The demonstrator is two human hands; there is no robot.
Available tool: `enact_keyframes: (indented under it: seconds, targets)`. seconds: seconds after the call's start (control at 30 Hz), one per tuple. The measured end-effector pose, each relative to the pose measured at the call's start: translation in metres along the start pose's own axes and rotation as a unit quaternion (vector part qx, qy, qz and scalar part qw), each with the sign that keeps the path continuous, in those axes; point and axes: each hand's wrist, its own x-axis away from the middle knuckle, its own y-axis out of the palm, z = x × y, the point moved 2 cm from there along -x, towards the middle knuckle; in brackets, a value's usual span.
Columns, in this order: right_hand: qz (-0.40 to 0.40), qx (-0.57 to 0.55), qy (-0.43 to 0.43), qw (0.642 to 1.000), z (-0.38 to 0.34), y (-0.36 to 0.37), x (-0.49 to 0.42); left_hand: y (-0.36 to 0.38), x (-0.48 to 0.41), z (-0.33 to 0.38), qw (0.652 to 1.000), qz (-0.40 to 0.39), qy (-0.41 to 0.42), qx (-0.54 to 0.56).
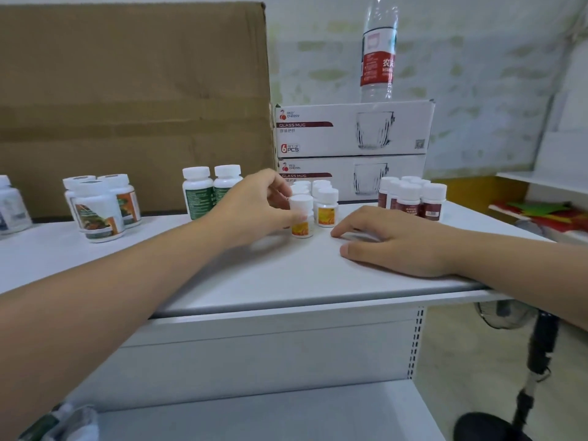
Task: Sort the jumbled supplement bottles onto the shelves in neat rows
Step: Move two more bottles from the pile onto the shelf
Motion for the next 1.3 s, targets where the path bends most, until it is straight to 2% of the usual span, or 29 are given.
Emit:
enact_keyframes:
  seconds: [0.17, 0.27, 0.37, 0.47, 0.7, 0.93, 1.0, 1.1, 1.3]
  targets:
    - [-0.006, 0.004, -0.008, 1.0, -0.001, -0.001, 0.0, 0.001, 0.0, -0.005, 1.0, -0.015, -0.027, -0.002]
    - [-0.007, 0.014, -0.014, 1.0, -0.002, -0.002, 0.001, -0.006, 0.003, -0.001, 0.989, -0.057, -0.026, -0.131]
    - [-0.006, 0.034, -0.018, 0.999, -0.006, -0.003, 0.002, -0.026, 0.015, 0.007, 0.957, -0.096, -0.039, -0.271]
    - [0.014, 0.046, -0.012, 0.999, -0.016, -0.006, 0.005, -0.049, 0.037, 0.008, 0.938, -0.124, -0.058, -0.318]
    - [0.032, 0.057, -0.061, 0.996, -0.098, -0.001, 0.009, -0.123, 0.123, 0.0, 0.929, -0.095, -0.074, -0.35]
    - [0.051, -0.057, -0.116, 0.99, -0.224, 0.052, 0.034, -0.215, 0.269, -0.038, 0.914, -0.005, -0.09, -0.396]
    - [0.051, -0.1, -0.133, 0.985, -0.259, 0.077, 0.046, -0.232, 0.321, -0.057, 0.917, 0.024, -0.1, -0.385]
    - [0.037, -0.108, -0.14, 0.984, -0.303, 0.132, 0.061, -0.248, 0.398, -0.097, 0.908, 0.035, -0.163, -0.384]
    - [0.002, -0.146, -0.096, 0.985, -0.365, 0.255, 0.07, -0.263, 0.52, -0.179, 0.889, 0.094, -0.275, -0.353]
